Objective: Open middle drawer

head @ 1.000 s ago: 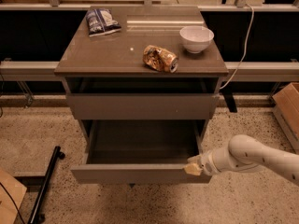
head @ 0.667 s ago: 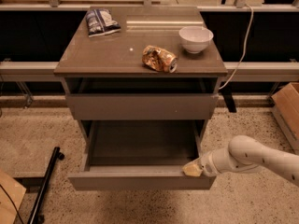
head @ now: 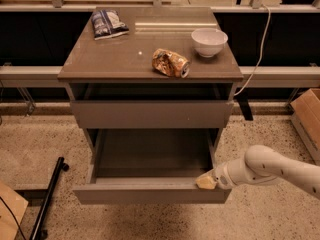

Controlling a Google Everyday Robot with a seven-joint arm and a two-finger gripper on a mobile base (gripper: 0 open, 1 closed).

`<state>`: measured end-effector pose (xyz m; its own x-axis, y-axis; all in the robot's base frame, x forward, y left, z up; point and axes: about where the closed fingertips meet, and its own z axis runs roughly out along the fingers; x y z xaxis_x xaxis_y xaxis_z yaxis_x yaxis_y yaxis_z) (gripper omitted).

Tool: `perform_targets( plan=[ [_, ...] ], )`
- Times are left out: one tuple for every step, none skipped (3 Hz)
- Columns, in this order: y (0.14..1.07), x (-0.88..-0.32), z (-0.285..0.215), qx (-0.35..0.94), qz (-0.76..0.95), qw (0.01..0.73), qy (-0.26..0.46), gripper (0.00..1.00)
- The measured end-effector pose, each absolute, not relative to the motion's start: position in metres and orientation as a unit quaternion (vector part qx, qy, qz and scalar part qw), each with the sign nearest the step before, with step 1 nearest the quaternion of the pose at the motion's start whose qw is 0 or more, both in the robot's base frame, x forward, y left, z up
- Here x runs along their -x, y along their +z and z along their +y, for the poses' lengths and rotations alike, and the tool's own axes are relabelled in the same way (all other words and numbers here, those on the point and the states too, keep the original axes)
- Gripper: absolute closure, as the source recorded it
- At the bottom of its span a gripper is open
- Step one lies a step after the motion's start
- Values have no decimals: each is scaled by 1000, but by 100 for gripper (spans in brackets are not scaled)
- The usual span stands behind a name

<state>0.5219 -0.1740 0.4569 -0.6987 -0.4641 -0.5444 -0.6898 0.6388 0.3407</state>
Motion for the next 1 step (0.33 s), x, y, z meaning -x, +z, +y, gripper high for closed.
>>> perform_targets(
  plan=[
    [457,-522,-173,328,881,208,272,35]
  ],
)
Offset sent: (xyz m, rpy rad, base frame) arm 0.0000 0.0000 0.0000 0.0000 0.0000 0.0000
